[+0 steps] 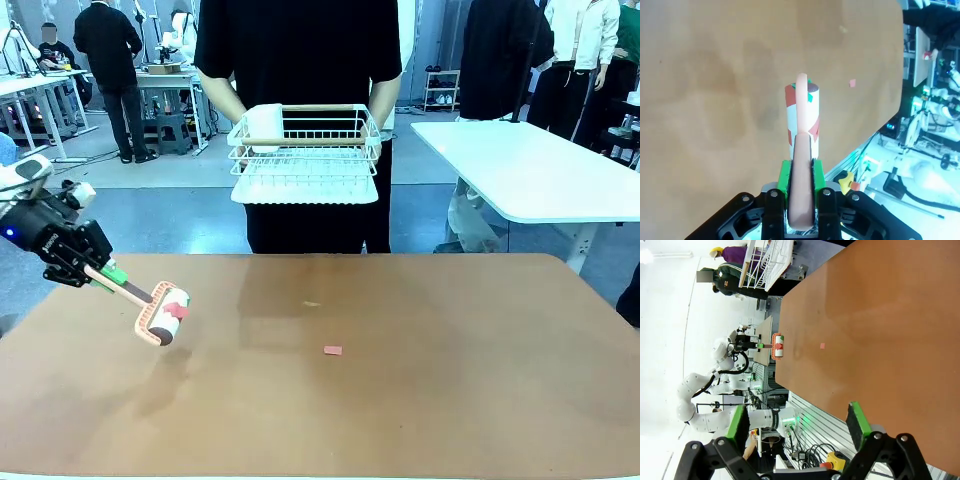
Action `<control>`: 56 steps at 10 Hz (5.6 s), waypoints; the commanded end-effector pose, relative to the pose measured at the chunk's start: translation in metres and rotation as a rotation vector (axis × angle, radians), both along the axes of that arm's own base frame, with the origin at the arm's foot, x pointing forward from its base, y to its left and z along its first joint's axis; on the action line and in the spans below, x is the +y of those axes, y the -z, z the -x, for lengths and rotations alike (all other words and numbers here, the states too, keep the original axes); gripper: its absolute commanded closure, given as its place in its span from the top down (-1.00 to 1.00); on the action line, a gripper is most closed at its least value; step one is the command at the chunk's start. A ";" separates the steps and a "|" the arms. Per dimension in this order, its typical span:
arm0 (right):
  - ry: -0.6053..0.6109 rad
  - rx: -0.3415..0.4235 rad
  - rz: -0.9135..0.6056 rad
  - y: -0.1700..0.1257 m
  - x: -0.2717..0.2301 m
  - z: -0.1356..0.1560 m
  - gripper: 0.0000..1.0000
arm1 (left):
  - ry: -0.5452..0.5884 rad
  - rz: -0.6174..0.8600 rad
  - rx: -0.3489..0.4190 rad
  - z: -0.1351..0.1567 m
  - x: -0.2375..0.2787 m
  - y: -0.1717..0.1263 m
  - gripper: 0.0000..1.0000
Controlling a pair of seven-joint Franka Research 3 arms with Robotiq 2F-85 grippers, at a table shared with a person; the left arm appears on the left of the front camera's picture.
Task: Clean the table.
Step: Clean the table with the Lint Roller when the human lifts the Dish drying rack.
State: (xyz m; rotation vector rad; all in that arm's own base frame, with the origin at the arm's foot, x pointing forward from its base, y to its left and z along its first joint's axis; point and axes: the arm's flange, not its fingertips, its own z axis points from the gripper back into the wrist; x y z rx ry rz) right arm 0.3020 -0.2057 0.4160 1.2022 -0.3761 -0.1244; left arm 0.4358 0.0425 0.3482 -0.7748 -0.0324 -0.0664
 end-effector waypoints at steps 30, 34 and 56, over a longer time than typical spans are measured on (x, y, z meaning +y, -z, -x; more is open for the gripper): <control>-0.003 -0.013 -0.012 -0.003 0.000 0.000 1.00 | 0.068 -0.059 0.077 -0.022 -0.349 0.103 -0.58; -0.003 -0.013 -0.012 -0.003 0.000 0.000 1.00 | 0.107 -0.049 0.058 -0.018 -0.392 0.106 -0.58; -0.003 -0.013 -0.012 -0.003 0.000 0.000 1.00 | -0.096 0.037 -0.136 0.036 0.002 -0.136 -0.58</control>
